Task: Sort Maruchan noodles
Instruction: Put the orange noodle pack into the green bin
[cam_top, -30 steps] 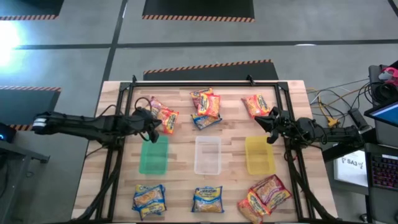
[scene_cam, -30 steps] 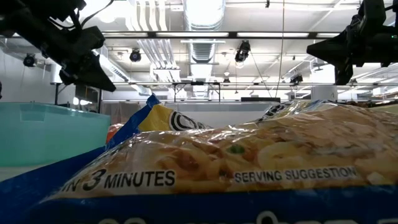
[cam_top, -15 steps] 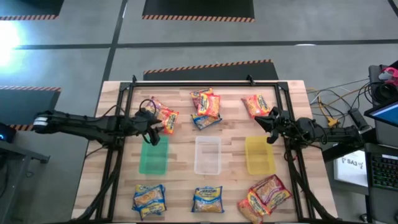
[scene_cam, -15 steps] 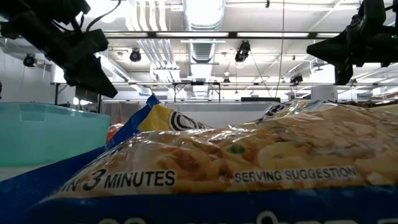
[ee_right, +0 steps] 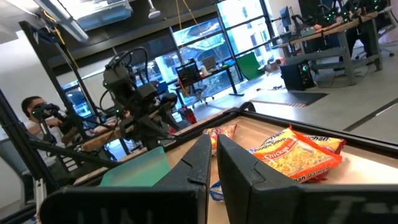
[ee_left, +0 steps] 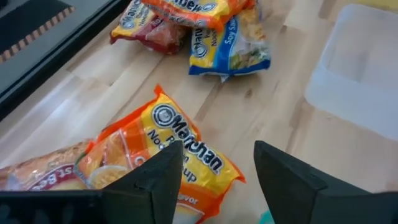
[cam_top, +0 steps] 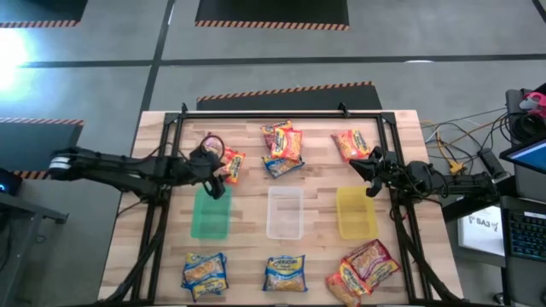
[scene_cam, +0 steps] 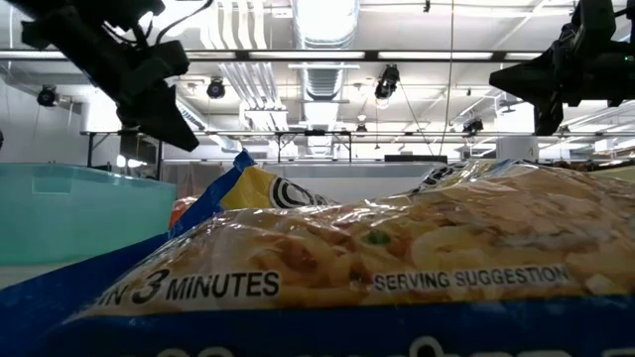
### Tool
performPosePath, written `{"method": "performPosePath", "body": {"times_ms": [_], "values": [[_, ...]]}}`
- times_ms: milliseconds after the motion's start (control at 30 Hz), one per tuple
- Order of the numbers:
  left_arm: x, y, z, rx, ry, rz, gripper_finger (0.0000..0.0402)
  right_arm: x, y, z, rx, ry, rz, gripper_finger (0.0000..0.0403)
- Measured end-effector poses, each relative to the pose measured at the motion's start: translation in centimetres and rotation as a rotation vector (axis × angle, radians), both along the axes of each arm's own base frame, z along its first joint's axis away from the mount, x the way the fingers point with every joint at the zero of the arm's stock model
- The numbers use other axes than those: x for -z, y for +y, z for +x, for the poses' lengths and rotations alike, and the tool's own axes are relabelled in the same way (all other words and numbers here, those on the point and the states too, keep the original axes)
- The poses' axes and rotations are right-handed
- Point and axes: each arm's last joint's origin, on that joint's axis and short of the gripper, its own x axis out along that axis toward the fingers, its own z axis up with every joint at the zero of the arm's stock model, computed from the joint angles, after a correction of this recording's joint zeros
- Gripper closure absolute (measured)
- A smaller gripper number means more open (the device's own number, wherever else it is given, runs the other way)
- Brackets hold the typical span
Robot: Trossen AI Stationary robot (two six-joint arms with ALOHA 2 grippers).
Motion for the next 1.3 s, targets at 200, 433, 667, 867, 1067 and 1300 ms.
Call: {"method": "performPosePath", "body": {"times_ms": [200,433,667,867,1067,1300], "values": [[0.9,0.0,0.9,-0.028,0.044,-0.041,0.0248,0.0,0.0,0.0,0.0,0.001,0.0,0.0385],[2.0,-0.1,2.4,-0.027,0.11,-0.07,0.0264,0.0,0.0,0.0,0.0,0.0,0.0,0.0385],[2.6,0.0,5.0,-0.055,0.152,-0.045,0.0256,0.0,0.0,0.0,0.0,0.0,0.0,0.0385],[3.5,0.4,7.5,-0.209,0.21,0.037,0.0231,0.0,0.0,0.0,0.0,0.0,0.0,0.0385],[4.5,0.6,9.2,-0.338,0.247,0.04,0.0212,0.0,0.0,0.0,0.0,0.0,0.0,0.0385],[6.3,0.6,10.1,-0.408,0.332,0.044,0.0191,0.0,0.0,0.0,0.0,0.0,0.0,0.0385]]}}
